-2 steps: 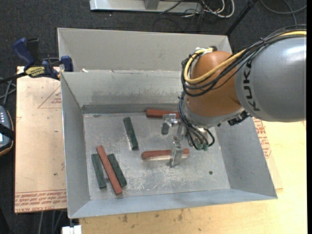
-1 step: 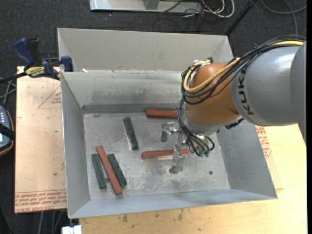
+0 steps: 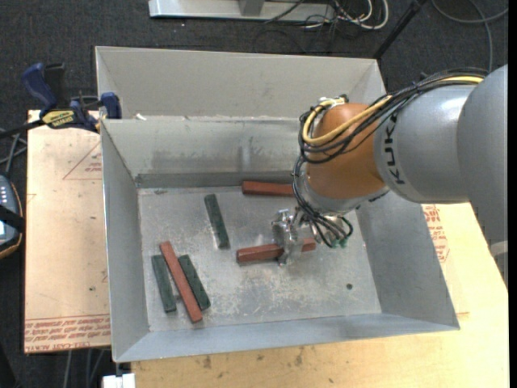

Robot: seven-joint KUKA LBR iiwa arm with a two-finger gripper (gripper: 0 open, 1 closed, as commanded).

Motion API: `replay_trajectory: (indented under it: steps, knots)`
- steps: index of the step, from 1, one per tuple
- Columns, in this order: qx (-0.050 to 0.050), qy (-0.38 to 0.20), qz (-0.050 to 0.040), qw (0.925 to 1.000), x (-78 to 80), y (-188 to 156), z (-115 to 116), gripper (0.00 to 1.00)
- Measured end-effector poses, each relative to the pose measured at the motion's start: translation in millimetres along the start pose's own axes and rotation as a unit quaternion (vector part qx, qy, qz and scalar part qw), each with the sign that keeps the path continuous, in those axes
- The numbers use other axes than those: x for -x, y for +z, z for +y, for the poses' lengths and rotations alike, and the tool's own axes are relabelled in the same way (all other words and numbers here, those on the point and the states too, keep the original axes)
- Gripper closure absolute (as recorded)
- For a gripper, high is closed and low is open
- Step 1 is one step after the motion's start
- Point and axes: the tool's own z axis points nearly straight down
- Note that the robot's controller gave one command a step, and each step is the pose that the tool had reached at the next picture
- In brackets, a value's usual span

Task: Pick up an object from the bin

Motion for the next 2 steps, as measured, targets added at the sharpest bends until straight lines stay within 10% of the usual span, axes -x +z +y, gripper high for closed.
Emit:
replay_trajectory:
  steps: [1, 2]
  knots:
    - [0.0, 0.0, 0.0, 1.0, 0.0, 0.0, 0.0, 1.0]
    - [-0.001, 0.005, -0.0042, 1.0, -15.7, -170.9, 22.7, 1.0]
